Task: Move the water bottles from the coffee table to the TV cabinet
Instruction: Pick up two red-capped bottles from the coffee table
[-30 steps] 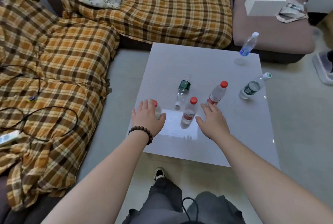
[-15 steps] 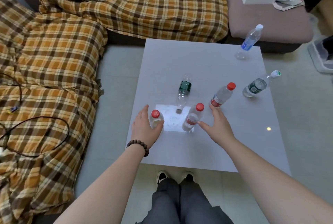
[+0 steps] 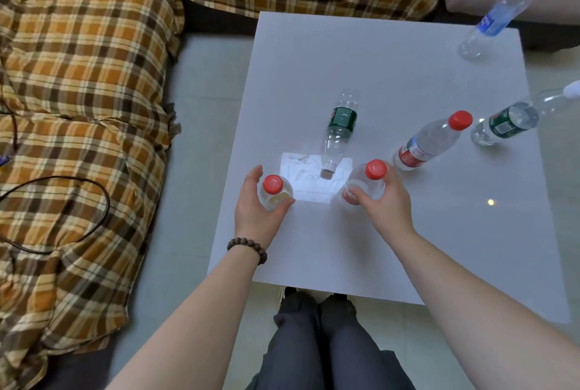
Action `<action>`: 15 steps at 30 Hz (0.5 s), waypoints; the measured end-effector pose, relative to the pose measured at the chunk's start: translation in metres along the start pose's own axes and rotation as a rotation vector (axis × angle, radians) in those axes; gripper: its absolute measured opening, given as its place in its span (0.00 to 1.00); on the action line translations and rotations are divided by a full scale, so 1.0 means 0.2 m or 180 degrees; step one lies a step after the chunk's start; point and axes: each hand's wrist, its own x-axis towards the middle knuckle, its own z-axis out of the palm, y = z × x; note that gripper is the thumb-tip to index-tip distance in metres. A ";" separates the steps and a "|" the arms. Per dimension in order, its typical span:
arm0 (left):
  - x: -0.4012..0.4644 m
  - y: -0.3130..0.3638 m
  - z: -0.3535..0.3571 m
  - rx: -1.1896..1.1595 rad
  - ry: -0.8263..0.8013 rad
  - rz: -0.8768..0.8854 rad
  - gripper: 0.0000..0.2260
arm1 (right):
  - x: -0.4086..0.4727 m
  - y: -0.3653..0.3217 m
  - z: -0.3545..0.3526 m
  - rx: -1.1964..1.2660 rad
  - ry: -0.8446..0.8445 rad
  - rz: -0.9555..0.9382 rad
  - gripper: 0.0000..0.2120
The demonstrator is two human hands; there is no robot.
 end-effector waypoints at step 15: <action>-0.14 0.45 -0.12 0.0265 -0.0081 0.0629 0.23 | -0.13 -0.34 -0.38 0.0244 0.0186 -0.0216 0.22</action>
